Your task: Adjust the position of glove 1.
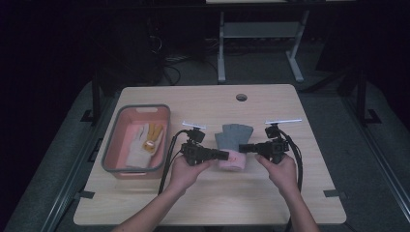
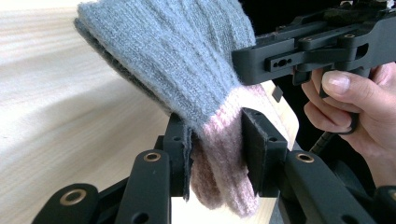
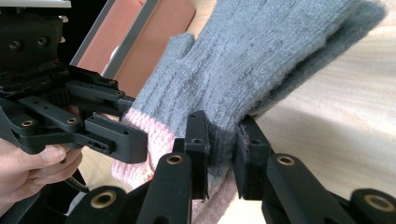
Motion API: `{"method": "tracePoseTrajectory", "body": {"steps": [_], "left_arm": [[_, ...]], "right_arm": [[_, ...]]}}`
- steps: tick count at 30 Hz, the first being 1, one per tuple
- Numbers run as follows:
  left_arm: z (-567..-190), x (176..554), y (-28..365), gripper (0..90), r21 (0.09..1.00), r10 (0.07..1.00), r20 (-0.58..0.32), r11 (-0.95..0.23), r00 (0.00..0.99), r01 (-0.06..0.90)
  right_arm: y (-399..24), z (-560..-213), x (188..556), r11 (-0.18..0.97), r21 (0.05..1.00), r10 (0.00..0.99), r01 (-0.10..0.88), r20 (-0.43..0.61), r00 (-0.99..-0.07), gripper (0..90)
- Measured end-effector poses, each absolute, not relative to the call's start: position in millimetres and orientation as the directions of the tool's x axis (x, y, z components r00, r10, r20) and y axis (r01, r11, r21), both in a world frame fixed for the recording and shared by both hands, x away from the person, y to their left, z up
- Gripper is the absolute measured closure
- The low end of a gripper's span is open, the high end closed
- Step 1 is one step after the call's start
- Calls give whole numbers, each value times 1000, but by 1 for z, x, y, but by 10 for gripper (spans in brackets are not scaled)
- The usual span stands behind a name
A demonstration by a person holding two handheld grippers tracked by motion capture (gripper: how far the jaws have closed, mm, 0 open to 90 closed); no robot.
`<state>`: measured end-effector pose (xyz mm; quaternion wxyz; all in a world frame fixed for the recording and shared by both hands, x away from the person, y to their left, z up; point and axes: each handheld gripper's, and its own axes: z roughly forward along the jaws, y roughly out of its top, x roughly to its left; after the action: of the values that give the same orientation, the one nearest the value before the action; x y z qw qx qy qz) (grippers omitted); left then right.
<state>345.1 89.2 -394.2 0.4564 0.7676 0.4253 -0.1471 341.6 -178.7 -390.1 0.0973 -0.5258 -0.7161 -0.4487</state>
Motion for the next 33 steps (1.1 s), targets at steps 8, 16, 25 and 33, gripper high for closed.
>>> {"method": "tracePoseTrajectory", "body": {"steps": [8, 16, 25, 33], "left_arm": [[-387, 351, 97, 650, 577, 521, -615, -214, 592, 788], [-380, 352, 107, 651, 585, 526, -611, -202, 591, 785], [-374, 354, 119, 653, 594, 533, -608, -187, 589, 782], [-370, 357, 129, 653, 600, 539, -603, -181, 589, 779]], "right_arm": [[-172, -382, 351, 49, 541, 655, 840, 617, -436, 775], [-164, -375, 356, 65, 543, 647, 837, 615, -449, 774], [-152, -367, 362, 81, 544, 646, 835, 609, -459, 774], [-143, -362, 368, 85, 546, 637, 834, 613, -466, 774]]}}
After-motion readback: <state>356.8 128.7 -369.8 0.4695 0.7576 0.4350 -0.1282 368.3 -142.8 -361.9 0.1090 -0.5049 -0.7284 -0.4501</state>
